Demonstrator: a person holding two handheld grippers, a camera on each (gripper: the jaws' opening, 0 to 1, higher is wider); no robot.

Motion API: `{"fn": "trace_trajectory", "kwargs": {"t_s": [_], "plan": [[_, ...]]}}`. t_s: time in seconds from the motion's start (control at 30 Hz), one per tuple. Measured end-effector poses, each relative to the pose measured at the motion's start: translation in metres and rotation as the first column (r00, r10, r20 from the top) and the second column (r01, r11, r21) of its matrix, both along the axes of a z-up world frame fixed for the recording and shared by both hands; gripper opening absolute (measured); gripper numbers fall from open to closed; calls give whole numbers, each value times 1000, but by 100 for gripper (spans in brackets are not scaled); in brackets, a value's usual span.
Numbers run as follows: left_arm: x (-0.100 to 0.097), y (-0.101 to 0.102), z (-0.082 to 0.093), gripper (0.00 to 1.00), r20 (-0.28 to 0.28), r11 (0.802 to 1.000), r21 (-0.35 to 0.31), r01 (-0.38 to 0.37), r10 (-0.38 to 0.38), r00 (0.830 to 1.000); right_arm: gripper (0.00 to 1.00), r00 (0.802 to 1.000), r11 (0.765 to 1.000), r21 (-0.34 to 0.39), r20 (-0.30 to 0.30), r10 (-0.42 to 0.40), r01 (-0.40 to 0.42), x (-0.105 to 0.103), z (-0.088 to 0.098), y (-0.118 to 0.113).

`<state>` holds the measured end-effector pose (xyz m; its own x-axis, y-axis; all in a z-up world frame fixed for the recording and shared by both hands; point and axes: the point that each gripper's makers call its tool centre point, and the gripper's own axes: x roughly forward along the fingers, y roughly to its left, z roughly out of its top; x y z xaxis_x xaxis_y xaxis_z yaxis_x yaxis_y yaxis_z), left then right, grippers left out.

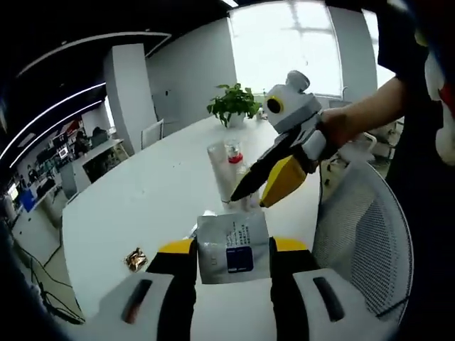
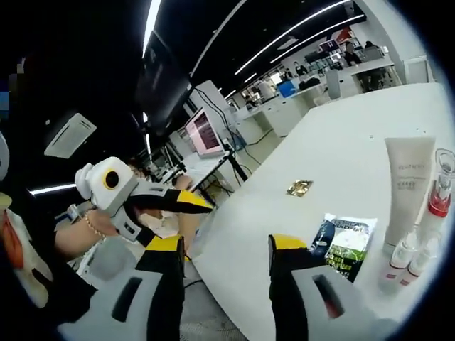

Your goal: Arrange the skincare products in the storage area until every visible bottle or jar stands upright without overlapping.

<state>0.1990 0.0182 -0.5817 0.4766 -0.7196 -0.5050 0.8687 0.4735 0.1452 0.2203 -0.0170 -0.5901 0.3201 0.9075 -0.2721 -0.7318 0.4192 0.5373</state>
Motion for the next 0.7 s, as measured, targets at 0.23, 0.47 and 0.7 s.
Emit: {"fn": "trace_trajectory", "kwargs": {"t_s": [0.23,0.47,0.7], "plan": [[-9,-8,-1,37,26,994,87,66,-69,997,32,997,999,18,-62,48,-46,-8,-1,12],[-18,-18,-5,37,29,983,141,118,-123,992,17,991,994,55,-98,95,-90,-14,3,23],[-23,-19,-5,38,14,983,133,129,-132,991,2,984,991,82,-134,120,-109,-23,5,29]]}}
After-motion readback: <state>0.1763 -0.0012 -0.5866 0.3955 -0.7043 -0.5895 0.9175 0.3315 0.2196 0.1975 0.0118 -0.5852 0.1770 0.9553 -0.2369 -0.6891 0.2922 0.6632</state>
